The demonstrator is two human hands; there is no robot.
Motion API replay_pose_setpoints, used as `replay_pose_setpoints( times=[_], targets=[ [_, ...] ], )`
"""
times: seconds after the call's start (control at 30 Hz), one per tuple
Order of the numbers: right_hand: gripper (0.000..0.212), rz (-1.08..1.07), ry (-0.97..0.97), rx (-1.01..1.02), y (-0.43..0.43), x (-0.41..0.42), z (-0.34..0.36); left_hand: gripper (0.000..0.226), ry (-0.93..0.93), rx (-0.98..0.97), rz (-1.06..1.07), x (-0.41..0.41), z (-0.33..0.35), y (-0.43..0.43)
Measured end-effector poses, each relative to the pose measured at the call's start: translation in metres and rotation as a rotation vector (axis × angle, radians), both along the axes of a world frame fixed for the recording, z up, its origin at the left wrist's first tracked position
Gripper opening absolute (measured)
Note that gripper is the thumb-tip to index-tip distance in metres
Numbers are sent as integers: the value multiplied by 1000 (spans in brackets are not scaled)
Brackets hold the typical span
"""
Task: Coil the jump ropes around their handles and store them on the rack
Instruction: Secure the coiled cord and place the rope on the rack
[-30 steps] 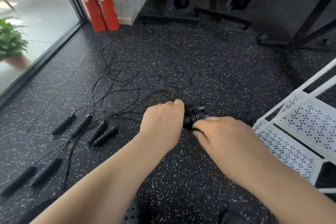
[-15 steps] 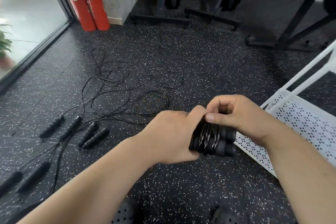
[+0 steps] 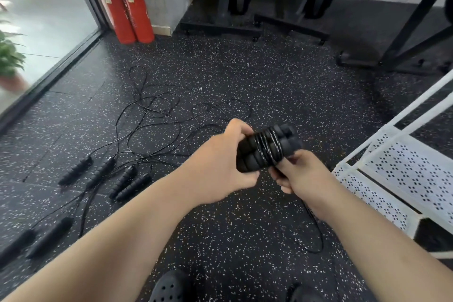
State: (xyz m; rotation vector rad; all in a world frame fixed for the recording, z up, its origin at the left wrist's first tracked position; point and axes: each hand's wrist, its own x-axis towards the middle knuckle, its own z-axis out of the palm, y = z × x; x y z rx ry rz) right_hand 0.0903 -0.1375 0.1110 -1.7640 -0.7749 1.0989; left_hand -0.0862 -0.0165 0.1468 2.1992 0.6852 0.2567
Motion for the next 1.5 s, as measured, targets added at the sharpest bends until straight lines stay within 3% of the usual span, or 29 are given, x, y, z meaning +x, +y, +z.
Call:
replay_pose_setpoints(
  times=[0.13, 0.27, 0.43, 0.57, 0.7, 0.9, 1.03, 1.2, 1.23, 1.33, 1.4, 1.5],
  targets=[
    [37, 194, -348, -19, 1, -11, 3, 57, 10, 127, 253, -3, -5, 15],
    [28, 337, -669, -47, -8, -24, 24, 59, 147, 259, 375, -6, -6, 25],
    [29, 458, -1003, -88, -17, -36, 50, 55, 225, 380, 308, -4, -13, 19],
    [32, 487, -1172, -5, -13, -31, 57, 57, 287, 483, 143, 3, -21, 9],
    [24, 406, -1103, 25, -10, -4, 60, 56, 280, 543, -78, 9, -23, -3],
    [27, 257, -644, -2, -12, 26, 62, 53, 192, 463, -246, 10, -15, -14],
    [19, 225, -462, 64, -12, 41, 59, 59, 117, 261, -263, 10, -4, -19],
    [14, 154, -31, 58, -12, 43, 55, 66, -62, -88, -169, 7, 13, -22],
    [20, 137, -12, 37, -11, 41, 53, 67, -81, -139, -144, 7, 14, -22],
    [36, 84, -245, -68, -10, 39, 34, 65, -107, -278, -89, 7, 13, -16],
    [39, 30, -285, -132, -7, 35, 26, 61, -101, -363, -69, 6, 9, -10],
    [42, 46, -391, -117, -2, 22, 21, 60, -68, -344, 13, 8, 3, -2]
  ],
)
